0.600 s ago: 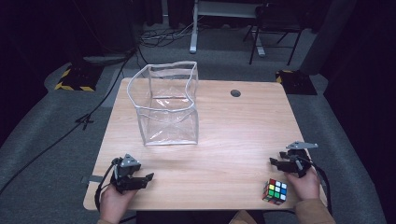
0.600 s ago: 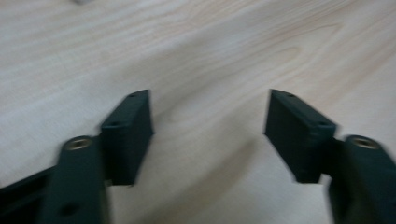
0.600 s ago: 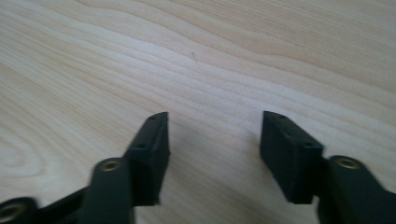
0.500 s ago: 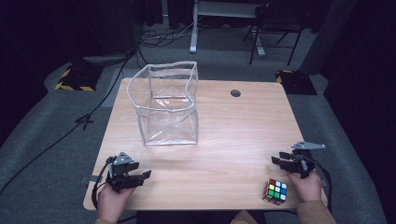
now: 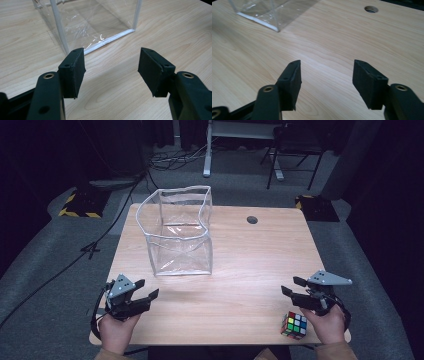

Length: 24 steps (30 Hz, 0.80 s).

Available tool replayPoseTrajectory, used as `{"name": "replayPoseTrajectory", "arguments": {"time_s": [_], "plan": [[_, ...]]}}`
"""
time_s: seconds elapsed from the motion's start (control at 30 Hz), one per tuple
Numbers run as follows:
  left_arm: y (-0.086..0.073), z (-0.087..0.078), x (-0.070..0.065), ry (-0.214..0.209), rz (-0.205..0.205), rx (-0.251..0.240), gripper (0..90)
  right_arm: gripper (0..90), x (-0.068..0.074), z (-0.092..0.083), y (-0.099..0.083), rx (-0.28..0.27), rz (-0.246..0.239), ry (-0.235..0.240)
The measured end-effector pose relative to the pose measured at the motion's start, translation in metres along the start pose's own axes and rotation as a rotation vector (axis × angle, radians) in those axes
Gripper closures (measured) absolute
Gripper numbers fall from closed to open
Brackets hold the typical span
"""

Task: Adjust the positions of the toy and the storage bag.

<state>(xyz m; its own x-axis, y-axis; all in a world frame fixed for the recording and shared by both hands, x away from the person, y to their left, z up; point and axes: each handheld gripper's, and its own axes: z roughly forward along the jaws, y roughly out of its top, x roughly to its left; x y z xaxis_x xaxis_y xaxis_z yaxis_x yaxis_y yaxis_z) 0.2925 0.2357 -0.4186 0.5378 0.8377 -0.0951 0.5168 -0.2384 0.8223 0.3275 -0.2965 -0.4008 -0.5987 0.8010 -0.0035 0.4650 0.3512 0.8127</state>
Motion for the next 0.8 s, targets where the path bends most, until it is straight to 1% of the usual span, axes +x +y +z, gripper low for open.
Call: {"name": "replayPoseTrajectory", "arguments": {"time_s": [0.03, 0.07, 0.13, 0.17, 0.2, 0.23, 0.27, 0.33, 0.37, 0.4, 0.43, 0.47, 0.5, 0.53, 0.57, 0.6, 0.63, 0.67, 0.7, 0.73, 0.77, 0.8], "plan": [[0.002, -0.001, 0.001, 0.002, -0.001, 0.010, 39.0, 43.9, 0.003, 0.001, 0.003, -0.002, -0.007, 0.008], [0.007, -0.004, 0.005, -0.008, -0.012, 0.031, 41.3, 48.2, 0.006, 0.004, 0.009, -0.011, -0.001, 0.035], [0.013, -0.009, 0.010, 0.006, -0.011, 0.048, 42.1, 52.1, 0.007, 0.007, 0.015, -0.015, 0.024, 0.077], [0.013, -0.009, 0.010, 0.006, -0.011, 0.048, 42.8, 52.1, 0.007, 0.007, 0.015, -0.015, 0.024, 0.077], [0.017, -0.011, 0.012, 0.015, -0.019, 0.052, 42.8, 55.0, 0.011, 0.012, 0.023, -0.011, 0.026, 0.097], [0.020, -0.012, 0.015, 0.023, -0.030, 0.042, 42.8, 55.0, 0.011, 0.012, 0.023, -0.011, 0.026, 0.097], [0.025, -0.015, 0.019, 0.024, -0.048, 0.044, 42.8, 56.2, 0.013, 0.015, 0.028, -0.007, 0.019, 0.106], [0.032, -0.016, 0.025, 0.035, -0.057, 0.036, 42.8, 58.4, 0.020, 0.023, 0.039, -0.010, 0.015, 0.150], [0.035, -0.015, 0.026, 0.042, -0.061, 0.027, 42.9, 59.2, 0.025, 0.029, 0.047, -0.007, 0.015, 0.182], [0.037, -0.014, 0.029, 0.038, -0.070, 0.015, 44.1, 60.2, 0.029, 0.032, 0.052, -0.007, 0.007, 0.195], [0.038, -0.012, 0.031, 0.015, -0.081, 0.000, 48.1, 61.3, 0.034, 0.038, 0.058, -0.011, -0.008, 0.213], [0.038, -0.010, 0.033, -0.009, -0.091, -0.017, 54.5, 62.3, 0.047, 0.050, 0.071, -0.011, -0.040, 0.234], [0.039, -0.007, 0.034, -0.012, -0.099, -0.027, 54.5, 62.3, 0.047, 0.050, 0.071, -0.011, -0.040, 0.234], [0.039, -0.004, 0.035, -0.005, -0.092, -0.021, 55.9, 62.9, 0.053, 0.056, 0.078, -0.005, -0.052, 0.242], [0.039, -0.001, 0.037, 0.007, -0.083, -0.015, 55.9, 63.5, 0.058, 0.062, 0.083, 0.001, -0.078, 0.245], [0.040, 0.002, 0.037, 0.022, -0.086, -0.008, 56.5, 63.8, 0.063, 0.068, 0.088, 0.008, -0.094, 0.245], [0.040, 0.004, 0.040, 0.037, -0.080, 0.001, 56.5, 64.2, 0.067, 0.074, 0.093, 0.011, -0.113, 0.248], [0.041, 0.006, 0.042, 0.041, -0.080, 0.008, 56.5, 64.8, 0.071, 0.079, 0.097, 0.021, -0.115, 0.245], [0.042, 0.008, 0.043, 0.051, -0.074, 0.013, 57.7, 64.9, 0.074, 0.086, 0.101, 0.021, -0.127, 0.250], [0.042, 0.011, 0.044, 0.064, -0.073, 0.018, 57.6, 64.9, 0.076, 0.090, 0.104, 0.024, -0.127, 0.249], [0.043, 0.013, 0.046, 0.072, -0.064, 0.026, 56.8, 65.2, 0.080, 0.100, 0.108, 0.026, -0.139, 0.252], [0.043, 0.015, 0.047, 0.081, -0.061, 0.029, 56.9, 65.3, 0.081, 0.104, 0.110, 0.027, -0.136, 0.250]]}}
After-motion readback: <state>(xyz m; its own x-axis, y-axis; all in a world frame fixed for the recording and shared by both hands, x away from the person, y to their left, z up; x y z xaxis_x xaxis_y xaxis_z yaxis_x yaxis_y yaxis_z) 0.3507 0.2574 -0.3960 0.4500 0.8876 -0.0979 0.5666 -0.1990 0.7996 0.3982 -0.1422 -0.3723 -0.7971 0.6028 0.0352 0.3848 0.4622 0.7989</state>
